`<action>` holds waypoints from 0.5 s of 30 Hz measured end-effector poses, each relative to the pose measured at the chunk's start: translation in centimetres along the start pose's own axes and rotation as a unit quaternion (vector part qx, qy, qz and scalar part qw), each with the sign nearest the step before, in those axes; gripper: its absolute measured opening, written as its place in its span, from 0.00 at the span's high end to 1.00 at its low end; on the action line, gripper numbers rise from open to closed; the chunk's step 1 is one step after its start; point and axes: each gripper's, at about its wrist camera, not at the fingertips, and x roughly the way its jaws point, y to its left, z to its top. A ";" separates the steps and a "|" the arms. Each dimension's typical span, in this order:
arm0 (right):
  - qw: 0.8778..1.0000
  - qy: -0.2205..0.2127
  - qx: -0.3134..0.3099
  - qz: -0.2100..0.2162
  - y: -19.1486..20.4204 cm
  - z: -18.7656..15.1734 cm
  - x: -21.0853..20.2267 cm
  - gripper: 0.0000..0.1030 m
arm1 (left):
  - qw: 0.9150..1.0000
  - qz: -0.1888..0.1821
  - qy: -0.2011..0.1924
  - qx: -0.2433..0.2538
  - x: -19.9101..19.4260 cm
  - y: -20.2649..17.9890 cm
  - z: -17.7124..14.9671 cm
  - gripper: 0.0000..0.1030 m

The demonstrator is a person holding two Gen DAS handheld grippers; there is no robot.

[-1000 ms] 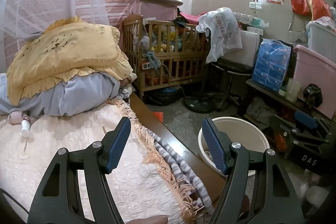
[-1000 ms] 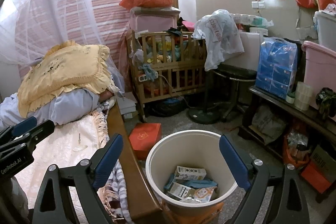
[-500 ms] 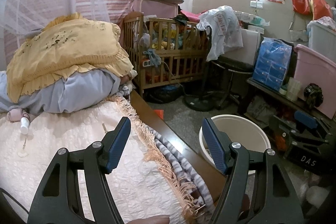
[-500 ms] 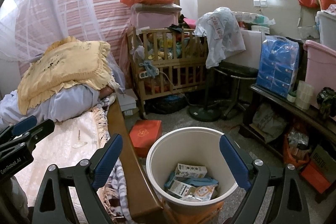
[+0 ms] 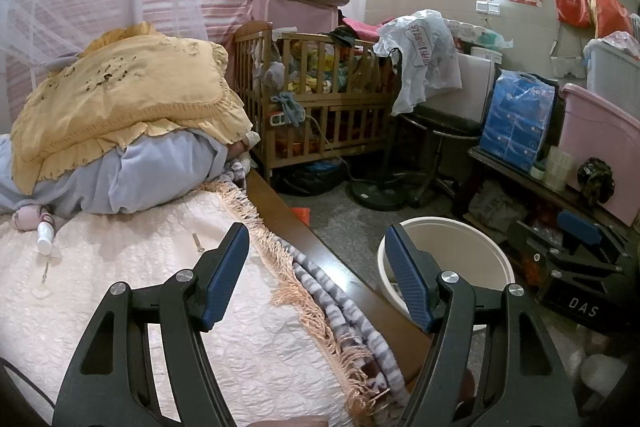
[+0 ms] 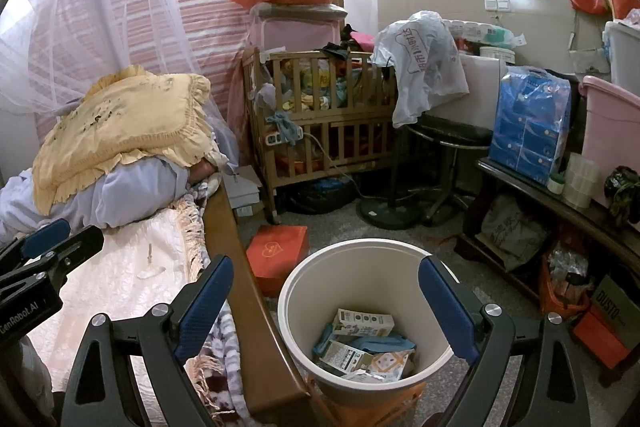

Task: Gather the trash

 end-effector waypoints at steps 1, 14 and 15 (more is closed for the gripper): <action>1.000 0.000 0.000 0.000 0.0 0.0 0.0 0.10 | 1.000 0.000 0.000 0.000 0.0 0.0 0.0 0.32; 1.000 0.003 -0.001 0.000 -0.2 -0.4 0.4 0.10 | 1.000 0.000 0.002 0.000 0.1 -0.1 -0.1 0.32; 1.000 0.003 -0.001 0.001 -0.2 -0.4 0.4 0.10 | 1.000 0.000 0.001 -0.001 0.1 -0.1 -0.1 0.32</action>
